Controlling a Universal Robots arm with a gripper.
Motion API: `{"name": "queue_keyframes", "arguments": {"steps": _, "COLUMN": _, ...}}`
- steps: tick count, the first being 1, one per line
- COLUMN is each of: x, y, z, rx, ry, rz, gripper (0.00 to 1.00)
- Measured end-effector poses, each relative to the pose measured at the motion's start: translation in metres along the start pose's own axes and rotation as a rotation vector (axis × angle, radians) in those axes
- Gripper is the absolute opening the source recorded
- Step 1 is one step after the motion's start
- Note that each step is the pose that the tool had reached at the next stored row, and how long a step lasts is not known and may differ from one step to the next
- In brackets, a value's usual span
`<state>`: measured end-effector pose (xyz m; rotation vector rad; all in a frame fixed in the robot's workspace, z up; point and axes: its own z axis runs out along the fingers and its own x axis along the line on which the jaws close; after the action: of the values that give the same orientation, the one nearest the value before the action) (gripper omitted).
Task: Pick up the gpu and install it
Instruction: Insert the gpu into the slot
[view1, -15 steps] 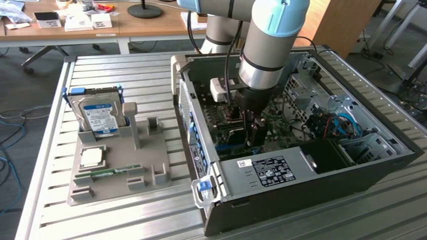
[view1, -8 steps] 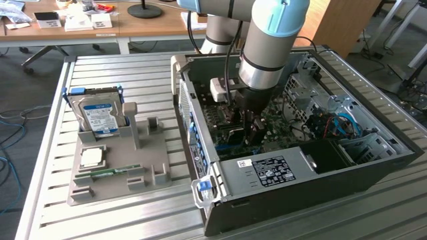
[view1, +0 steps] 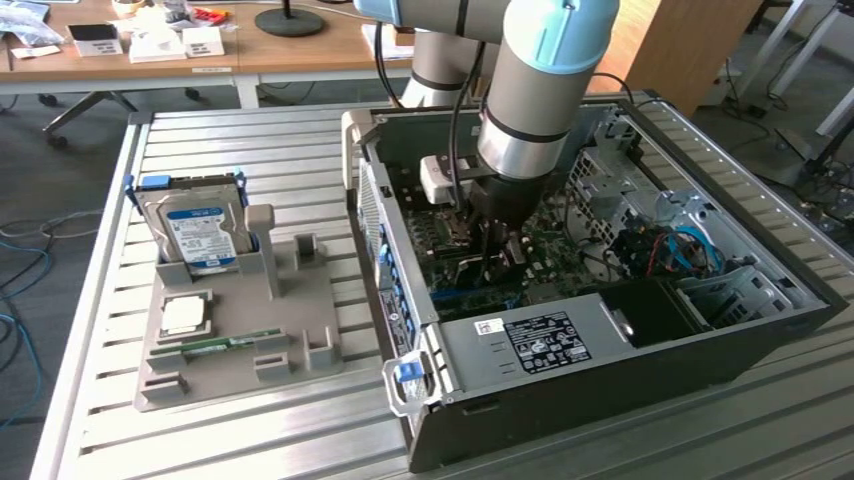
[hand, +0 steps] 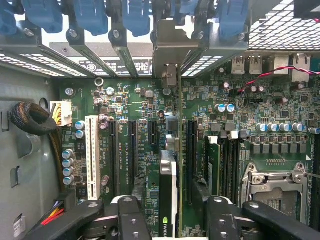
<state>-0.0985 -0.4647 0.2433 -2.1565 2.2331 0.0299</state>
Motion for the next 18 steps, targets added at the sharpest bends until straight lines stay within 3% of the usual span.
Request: {"name": "queue_keyframes", "arguments": {"steps": 18, "x": -0.0061, "y": 0.0003, "z": 0.0002, "rx": -0.0001, "ry": 0.0000, "rz": 0.000, "gripper": 0.50}}
